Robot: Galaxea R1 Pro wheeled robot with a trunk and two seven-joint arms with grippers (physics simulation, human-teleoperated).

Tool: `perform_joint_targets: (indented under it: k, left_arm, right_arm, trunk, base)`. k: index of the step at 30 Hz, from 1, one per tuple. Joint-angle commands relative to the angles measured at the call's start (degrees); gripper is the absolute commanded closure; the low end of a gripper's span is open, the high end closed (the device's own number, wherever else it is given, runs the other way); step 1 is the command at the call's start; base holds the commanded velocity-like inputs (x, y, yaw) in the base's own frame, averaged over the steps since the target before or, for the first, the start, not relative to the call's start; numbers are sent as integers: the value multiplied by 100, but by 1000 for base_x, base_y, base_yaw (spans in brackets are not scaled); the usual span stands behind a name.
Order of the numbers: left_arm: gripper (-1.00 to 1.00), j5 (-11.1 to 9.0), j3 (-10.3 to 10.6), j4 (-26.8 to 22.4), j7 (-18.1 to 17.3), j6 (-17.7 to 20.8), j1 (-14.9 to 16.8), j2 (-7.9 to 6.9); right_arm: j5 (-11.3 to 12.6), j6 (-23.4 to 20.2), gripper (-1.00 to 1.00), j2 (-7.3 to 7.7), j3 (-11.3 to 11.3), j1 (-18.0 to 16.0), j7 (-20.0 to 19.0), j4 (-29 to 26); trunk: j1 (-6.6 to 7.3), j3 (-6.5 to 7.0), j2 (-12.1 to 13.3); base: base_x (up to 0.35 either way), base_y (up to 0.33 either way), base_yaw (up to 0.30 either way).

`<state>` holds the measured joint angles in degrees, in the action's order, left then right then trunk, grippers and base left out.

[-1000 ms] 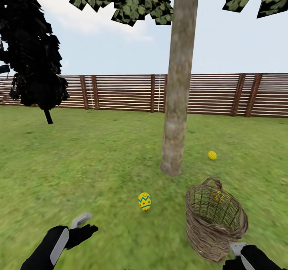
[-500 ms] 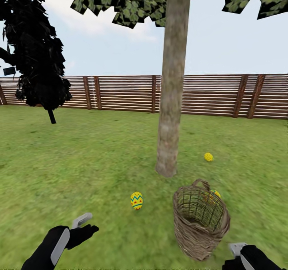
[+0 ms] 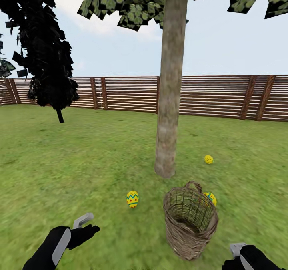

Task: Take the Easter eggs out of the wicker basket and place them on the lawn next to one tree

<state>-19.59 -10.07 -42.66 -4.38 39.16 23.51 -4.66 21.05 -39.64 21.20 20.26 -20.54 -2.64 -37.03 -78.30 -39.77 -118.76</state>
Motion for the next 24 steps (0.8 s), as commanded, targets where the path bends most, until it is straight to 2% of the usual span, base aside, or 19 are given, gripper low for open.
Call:
perform_joint_targets:
  k: [1,16,24]
  left_arm:
    - [-100,17,-22,-6,-28,37,4,6]
    - [-100,25,-22,96,-19,30,4,18]
    - [-100,25,-22,108,-7,30,4,26]
  right_arm:
    - [-26,-20,-100,7,22,-3,-27,-6]
    - [-22,-17,-100,4,20,-3,-34,-6]
    - [-7,-17,-100,-17,0,-3,-35,-6]
  trunk:
    - [24,12,38]
    - [354,281,639]
    - [530,425,960]
  base:
    - [-116,-311,284]
    - [-112,-304,287]
    - [-16,-238,271]
